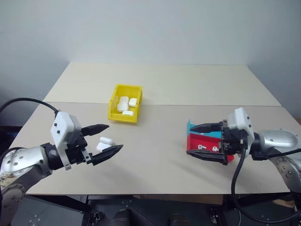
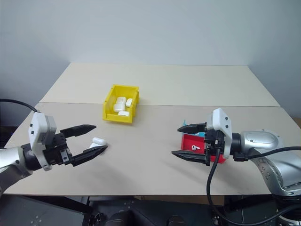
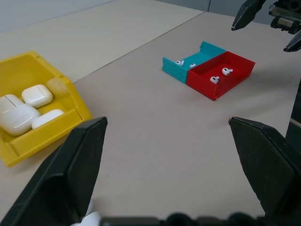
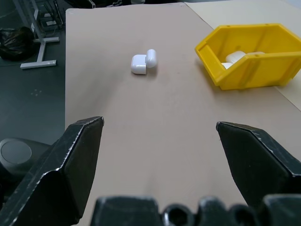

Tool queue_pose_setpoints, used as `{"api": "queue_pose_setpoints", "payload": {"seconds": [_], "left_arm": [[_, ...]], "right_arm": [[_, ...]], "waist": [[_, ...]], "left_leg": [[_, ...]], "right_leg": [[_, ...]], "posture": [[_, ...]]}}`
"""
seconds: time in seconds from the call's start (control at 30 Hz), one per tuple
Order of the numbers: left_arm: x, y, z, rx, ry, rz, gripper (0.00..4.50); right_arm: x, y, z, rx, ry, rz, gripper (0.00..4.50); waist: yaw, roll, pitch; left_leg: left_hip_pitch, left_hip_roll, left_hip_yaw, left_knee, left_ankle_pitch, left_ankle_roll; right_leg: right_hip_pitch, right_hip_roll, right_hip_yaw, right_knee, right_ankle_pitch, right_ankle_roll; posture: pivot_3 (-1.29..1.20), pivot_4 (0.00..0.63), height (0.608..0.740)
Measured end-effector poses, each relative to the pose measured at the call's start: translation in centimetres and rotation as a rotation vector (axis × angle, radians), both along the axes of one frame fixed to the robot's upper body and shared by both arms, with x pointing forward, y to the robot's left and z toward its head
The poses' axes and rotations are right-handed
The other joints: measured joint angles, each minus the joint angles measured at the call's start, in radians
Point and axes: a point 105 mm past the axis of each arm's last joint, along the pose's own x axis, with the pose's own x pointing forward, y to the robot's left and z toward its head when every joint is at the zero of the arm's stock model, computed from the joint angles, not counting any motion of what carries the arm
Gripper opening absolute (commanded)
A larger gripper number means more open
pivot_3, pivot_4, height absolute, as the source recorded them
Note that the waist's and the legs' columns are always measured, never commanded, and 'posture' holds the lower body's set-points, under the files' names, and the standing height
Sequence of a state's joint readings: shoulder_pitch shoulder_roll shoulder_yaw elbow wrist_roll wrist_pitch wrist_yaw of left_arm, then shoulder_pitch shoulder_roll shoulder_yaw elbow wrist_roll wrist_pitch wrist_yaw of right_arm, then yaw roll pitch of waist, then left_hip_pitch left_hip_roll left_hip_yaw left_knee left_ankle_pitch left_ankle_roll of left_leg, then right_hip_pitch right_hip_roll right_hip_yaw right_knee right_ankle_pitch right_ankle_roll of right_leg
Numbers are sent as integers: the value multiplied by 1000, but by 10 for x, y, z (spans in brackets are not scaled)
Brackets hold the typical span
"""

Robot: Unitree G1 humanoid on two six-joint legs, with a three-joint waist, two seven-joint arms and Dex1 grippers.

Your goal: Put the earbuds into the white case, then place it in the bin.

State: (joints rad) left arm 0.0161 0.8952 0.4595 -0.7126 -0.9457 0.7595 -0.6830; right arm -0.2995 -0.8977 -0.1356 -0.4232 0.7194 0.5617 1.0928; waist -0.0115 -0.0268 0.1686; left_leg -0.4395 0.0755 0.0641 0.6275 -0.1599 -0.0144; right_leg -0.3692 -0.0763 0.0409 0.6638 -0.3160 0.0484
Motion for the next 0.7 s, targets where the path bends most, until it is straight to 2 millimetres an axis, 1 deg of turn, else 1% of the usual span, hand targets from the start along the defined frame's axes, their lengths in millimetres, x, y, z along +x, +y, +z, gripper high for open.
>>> {"api": "queue_pose_setpoints", "payload": {"seconds": [0.3, 0.4, 0.53, 0.6, 0.7], "left_arm": [[-5, 3, -3, 49, 17, 7, 4500], [-4, 4, -4, 146, 4, 50, 4500], [-1, 9, -6, 226, -10, 134, 4500], [0, 13, -9, 285, 23, 157, 4500], [1, 21, -14, 337, 131, 220, 4500]], "right_arm": [[0, 1, 0, 9, 2, 6, 4455], [0, 3, -1, 20, 2, 4, 4455], [1, 4, -1, 23, -1, 5, 4455], [2, 5, 0, 21, -7, 2, 4455], [3, 6, 5, 23, -20, 5, 4455]], "waist": [[0, 0, 0], [0, 0, 0], [0, 0, 0], [0, 0, 0], [0, 0, 0]], "left_leg": [[0, 0, 0, 0, 0, 0], [0, 0, 0, 0, 0, 0], [0, 0, 0, 0, 0, 0], [0, 0, 0, 0, 0, 0], [0, 0, 0, 0, 0, 0]], "right_leg": [[0, 0, 0, 0, 0, 0], [0, 0, 0, 0, 0, 0], [0, 0, 0, 0, 0, 0], [0, 0, 0, 0, 0, 0], [-1, 0, 0, 0, 0, 0]], "posture": [[0, 150, 740], [0, 150, 740], [0, 150, 740], [0, 150, 740], [0, 150, 740]]}}
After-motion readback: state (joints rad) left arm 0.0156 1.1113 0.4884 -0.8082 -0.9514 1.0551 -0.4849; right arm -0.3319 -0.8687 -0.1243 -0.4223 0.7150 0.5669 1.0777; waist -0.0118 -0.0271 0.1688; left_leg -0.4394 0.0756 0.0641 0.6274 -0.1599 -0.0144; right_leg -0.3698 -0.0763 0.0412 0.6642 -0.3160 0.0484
